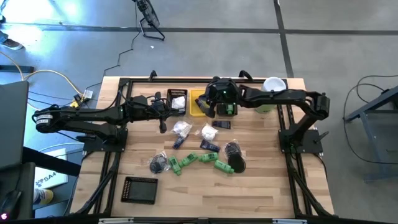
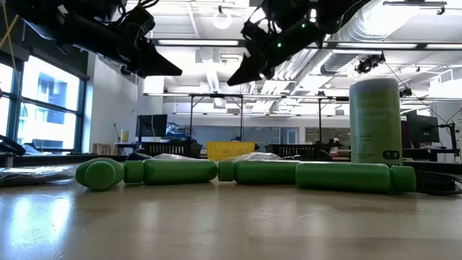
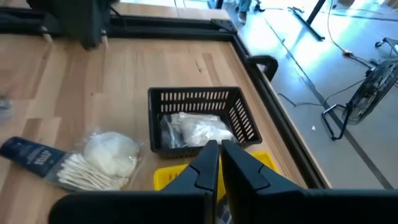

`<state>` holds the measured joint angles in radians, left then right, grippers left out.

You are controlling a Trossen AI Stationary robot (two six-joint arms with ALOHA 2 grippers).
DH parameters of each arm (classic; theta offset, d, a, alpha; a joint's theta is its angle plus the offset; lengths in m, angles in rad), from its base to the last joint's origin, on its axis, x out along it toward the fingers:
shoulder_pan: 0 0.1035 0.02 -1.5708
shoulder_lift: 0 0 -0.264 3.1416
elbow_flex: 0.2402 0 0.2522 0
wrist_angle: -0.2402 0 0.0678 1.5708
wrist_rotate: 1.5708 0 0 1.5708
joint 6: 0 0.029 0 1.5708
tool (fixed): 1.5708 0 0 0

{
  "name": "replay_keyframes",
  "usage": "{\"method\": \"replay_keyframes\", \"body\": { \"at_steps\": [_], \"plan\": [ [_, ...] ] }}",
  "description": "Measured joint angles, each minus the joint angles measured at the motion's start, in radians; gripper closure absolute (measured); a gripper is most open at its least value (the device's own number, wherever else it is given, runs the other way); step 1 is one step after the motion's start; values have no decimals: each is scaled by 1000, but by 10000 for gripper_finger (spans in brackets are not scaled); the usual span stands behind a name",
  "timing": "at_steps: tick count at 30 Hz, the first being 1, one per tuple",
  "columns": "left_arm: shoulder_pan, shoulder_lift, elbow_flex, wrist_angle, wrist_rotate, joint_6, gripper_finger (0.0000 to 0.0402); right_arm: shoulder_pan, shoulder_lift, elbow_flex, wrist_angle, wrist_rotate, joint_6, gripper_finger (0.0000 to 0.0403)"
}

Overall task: Pick & Place Travel size toiletries
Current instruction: Put the black hairbrush into the bottom black bin

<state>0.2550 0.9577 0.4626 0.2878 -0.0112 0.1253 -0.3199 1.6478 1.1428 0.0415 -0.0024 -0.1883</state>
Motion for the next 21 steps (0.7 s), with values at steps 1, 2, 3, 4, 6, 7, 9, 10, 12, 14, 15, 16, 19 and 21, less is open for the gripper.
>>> {"method": "replay_keyframes", "body": {
  "at_steps": [1,2,3,4,6,7,9,10,12,14,15,16,19,21],
  "plan": [
    [0,0,0,0,0,0,401,-1,-6,0,-11,-8,1,390],
    [0,0,0,0,0,0,401,-2,-8,0,-25,-11,2,390],
    [0,0,0,0,0,0,401,-5,-9,0,-29,-17,4,390],
    [0,0,0,0,0,0,401,-8,-9,0,-31,-26,5,390],
    [0,0,0,0,0,0,401,-8,-9,-18,-14,-33,9,390],
    [0,0,0,0,0,0,401,-8,-10,-32,-1,-33,10,390],
    [0,0,0,0,0,0,401,-8,-10,-61,34,-34,32,390],
    [0,0,0,0,0,0,401,-7,-10,-78,54,-35,49,390],
    [0,0,0,0,0,0,401,-7,-10,-109,90,-48,70,390],
    [0,0,0,0,1,1,401,-9,-10,-136,120,-56,83,390],
    [0,0,0,0,3,5,401,-9,-13,-149,130,-55,85,390],
    [0,0,0,0,6,13,401,-10,-15,-159,135,-53,85,390],
    [0,0,0,0,6,43,401,-13,-17,-176,175,-53,79,390],
    [0,0,0,0,7,55,401,-23,-18,-177,183,-56,68,390]
  ]
}}
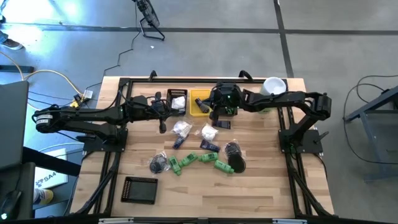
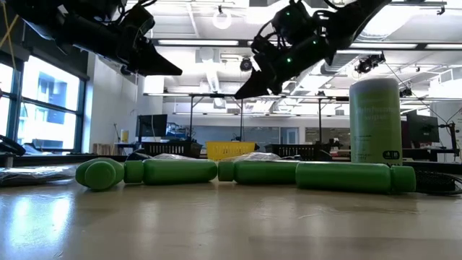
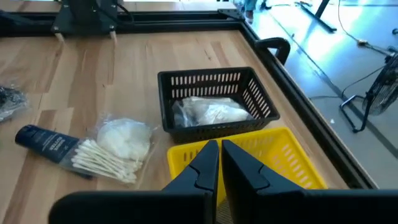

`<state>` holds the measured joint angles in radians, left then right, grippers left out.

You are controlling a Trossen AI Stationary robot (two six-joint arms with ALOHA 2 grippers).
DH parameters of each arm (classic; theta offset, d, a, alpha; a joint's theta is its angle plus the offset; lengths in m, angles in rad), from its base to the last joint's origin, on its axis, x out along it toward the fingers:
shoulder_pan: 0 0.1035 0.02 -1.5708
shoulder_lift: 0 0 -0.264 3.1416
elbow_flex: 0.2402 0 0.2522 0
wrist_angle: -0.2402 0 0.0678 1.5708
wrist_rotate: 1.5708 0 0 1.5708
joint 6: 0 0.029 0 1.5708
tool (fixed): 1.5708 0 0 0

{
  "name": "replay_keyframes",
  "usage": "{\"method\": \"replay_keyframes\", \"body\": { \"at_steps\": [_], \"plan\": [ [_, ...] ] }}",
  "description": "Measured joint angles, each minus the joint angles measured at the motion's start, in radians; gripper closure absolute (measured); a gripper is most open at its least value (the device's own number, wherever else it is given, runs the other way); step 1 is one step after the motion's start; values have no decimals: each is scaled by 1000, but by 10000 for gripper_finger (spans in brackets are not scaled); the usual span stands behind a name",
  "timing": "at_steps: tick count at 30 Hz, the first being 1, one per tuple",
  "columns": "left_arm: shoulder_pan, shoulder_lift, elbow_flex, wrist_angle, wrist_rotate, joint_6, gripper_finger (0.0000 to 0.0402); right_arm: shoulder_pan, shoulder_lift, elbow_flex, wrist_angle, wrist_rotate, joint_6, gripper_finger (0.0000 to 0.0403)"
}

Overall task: Pick & Place Travel size toiletries
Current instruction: Put the black hairbrush into the bottom black bin

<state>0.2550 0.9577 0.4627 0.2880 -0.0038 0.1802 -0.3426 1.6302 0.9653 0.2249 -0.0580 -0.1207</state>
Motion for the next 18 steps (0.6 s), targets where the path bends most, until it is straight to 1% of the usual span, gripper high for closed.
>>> {"method": "replay_keyframes", "body": {
  "at_steps": [4,7,12,18],
  "plan": [
    [0,0,0,1,1,2,401,-36,0,0,27,-3,-16,390],
    [0,0,0,0,1,2,401,-71,0,0,44,-38,-24,390],
    [0,0,0,-8,-26,1,401,-129,0,0,84,-127,-26,390],
    [0,0,0,-51,-26,-7,401,-184,-16,0,87,-286,-25,390]
  ]
}}
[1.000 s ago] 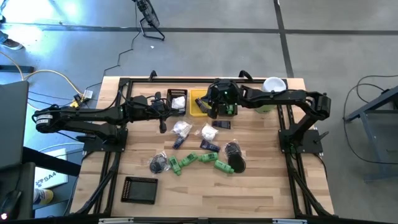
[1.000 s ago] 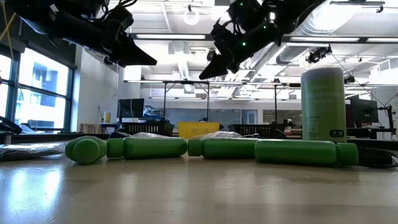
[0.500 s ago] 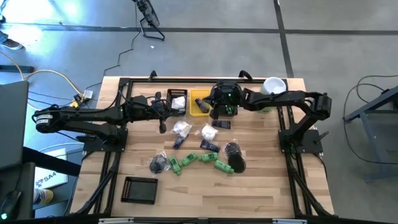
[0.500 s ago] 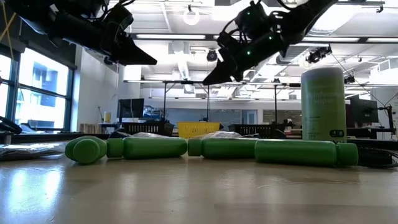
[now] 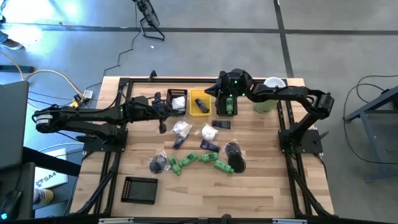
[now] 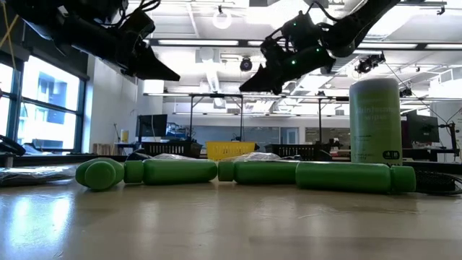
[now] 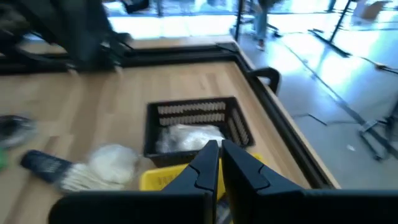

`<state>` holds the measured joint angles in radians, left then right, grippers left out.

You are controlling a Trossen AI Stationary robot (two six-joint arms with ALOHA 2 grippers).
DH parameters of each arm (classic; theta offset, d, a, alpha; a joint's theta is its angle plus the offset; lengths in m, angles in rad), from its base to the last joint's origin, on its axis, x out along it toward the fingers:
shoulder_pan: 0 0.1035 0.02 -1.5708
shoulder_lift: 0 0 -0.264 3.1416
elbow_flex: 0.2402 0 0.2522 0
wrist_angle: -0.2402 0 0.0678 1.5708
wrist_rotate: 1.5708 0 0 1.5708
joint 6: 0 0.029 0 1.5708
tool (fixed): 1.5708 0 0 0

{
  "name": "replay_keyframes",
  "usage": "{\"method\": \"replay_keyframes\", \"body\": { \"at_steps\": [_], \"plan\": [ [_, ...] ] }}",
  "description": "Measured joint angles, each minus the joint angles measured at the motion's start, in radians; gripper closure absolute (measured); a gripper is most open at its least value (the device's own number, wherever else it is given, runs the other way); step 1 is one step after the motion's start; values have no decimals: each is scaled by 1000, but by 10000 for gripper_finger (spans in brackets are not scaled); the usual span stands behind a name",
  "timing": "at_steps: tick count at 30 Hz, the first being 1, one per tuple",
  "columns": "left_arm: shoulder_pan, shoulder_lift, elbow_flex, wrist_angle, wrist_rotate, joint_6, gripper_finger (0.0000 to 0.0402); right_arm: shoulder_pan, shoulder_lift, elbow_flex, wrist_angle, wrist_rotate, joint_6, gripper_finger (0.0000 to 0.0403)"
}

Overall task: Pick & Place Travel size toiletries
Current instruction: Put the black hairbrush into the bottom black bin

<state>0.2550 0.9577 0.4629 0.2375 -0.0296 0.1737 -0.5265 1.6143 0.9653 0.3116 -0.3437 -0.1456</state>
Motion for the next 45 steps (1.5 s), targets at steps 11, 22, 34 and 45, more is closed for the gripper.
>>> {"method": "replay_keyframes", "body": {
  "at_steps": [11,22,34,45],
  "plan": [
    [0,0,0,0,15,-50,401,9,-88,0,-174,-81,-11,390],
    [0,0,0,-2,15,-51,401,138,-89,0,-165,12,-7,390],
    [0,0,0,-4,15,-51,401,275,-89,0,-312,352,147,390],
    [0,0,0,-17,14,-50,401,386,-89,0,-573,483,382,390]
  ]
}}
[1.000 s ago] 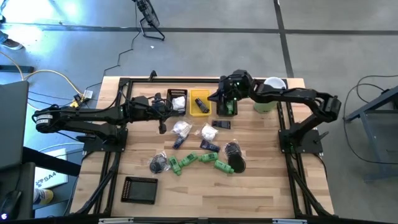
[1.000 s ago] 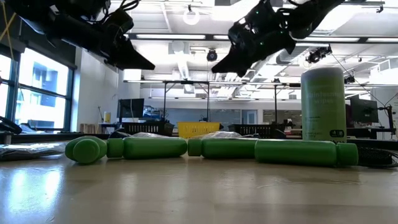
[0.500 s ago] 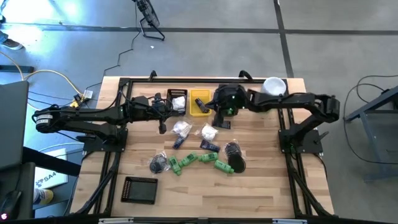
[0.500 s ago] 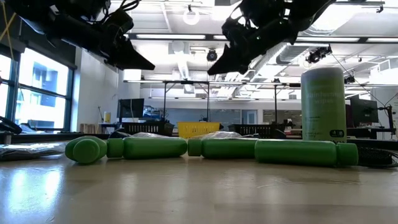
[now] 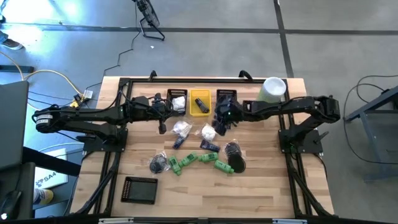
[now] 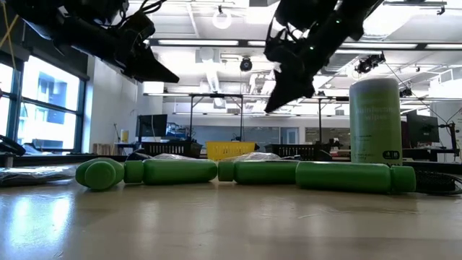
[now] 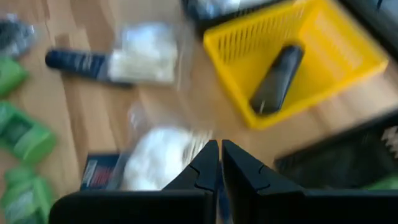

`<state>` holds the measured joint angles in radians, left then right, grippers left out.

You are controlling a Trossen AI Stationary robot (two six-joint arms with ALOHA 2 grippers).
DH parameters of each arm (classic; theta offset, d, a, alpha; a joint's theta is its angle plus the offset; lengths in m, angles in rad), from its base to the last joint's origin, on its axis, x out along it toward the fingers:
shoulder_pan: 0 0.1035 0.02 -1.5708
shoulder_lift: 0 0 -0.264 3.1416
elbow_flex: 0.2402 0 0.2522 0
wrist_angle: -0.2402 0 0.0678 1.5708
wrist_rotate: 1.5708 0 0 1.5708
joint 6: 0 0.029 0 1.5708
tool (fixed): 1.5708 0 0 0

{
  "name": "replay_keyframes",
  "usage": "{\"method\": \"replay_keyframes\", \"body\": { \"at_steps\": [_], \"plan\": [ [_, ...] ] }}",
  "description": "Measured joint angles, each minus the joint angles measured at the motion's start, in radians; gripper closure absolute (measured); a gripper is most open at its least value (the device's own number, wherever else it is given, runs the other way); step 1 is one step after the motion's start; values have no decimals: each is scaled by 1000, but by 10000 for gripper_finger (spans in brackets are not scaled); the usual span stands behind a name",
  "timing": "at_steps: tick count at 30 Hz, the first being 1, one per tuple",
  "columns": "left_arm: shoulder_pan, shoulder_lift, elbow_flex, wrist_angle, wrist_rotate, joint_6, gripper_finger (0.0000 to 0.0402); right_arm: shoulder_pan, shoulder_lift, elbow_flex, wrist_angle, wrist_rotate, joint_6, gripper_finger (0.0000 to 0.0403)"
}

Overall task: Pick & Place Travel size toiletries
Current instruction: Put the black hairbrush into the bottom black bin

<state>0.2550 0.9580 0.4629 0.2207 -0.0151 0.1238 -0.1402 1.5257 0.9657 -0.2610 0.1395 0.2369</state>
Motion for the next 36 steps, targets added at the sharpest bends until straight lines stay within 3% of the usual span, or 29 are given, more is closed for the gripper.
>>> {"method": "replay_keyframes", "body": {
  "at_steps": [9,17,26,31,36],
  "plan": [
    [0,0,0,1,0,3,401,107,0,0,-250,-10,220,390],
    [0,0,0,1,0,3,401,176,0,0,-456,-200,410,390],
    [0,0,0,1,-1,2,401,252,0,0,-633,-236,605,387],
    [0,0,0,1,-1,2,401,302,0,1,-705,-189,692,358],
    [0,0,0,1,-2,2,401,348,0,1,-702,-184,790,292]
  ]
}}
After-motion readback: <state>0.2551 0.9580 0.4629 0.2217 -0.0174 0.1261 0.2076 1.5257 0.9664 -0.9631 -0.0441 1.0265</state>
